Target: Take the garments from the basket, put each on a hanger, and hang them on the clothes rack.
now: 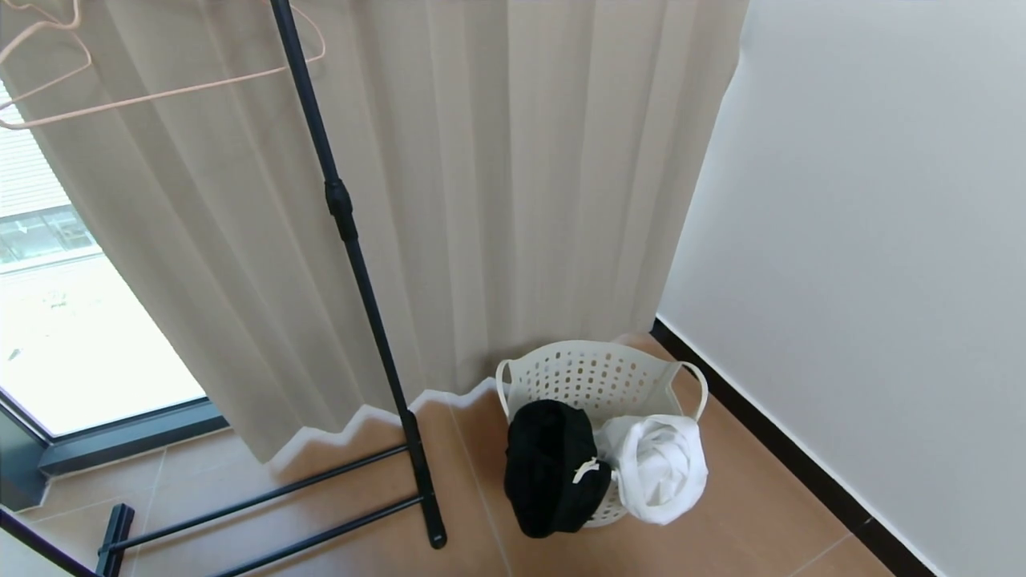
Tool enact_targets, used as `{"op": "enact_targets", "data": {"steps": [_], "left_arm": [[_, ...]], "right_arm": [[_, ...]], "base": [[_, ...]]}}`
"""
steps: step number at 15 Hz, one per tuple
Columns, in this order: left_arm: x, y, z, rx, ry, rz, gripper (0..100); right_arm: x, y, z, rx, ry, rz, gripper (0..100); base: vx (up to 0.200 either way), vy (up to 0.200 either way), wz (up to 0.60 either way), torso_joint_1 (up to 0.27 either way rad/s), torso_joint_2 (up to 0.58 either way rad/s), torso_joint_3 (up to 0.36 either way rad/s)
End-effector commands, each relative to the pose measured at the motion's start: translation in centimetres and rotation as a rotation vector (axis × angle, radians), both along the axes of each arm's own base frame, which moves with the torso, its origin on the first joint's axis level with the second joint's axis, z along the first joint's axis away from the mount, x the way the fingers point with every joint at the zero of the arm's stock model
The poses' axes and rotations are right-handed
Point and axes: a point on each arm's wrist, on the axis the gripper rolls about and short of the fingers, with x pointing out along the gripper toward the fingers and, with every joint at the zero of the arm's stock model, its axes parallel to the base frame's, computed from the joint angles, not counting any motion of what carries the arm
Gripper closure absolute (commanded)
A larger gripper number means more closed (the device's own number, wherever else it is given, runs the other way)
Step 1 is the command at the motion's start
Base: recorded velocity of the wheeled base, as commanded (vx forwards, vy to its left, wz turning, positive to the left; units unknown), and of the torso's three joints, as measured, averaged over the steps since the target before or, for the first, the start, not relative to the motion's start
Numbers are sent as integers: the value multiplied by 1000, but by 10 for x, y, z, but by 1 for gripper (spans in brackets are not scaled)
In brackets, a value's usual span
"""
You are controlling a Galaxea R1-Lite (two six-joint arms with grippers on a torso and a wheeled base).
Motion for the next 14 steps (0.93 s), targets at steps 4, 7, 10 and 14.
{"op": "enact_targets", "data": {"steps": [4,7,10,14], "left_arm": [[0,0,0,-3,0,0,0],[0,0,0,-4,0,0,0],[0,0,0,-4,0,0,0],[0,0,1,-9,-1,0,0]], "right_arm": [[0,0,0,0,1,0,0],[0,0,0,0,1,0,0],[0,0,0,0,1,0,0],[0,0,0,0,1,0,0]], "base": [[0,0,0,4,1,-195],[0,0,0,2,2,-204],[0,0,0,4,1,-190],[0,0,0,2,4,-198]]}}
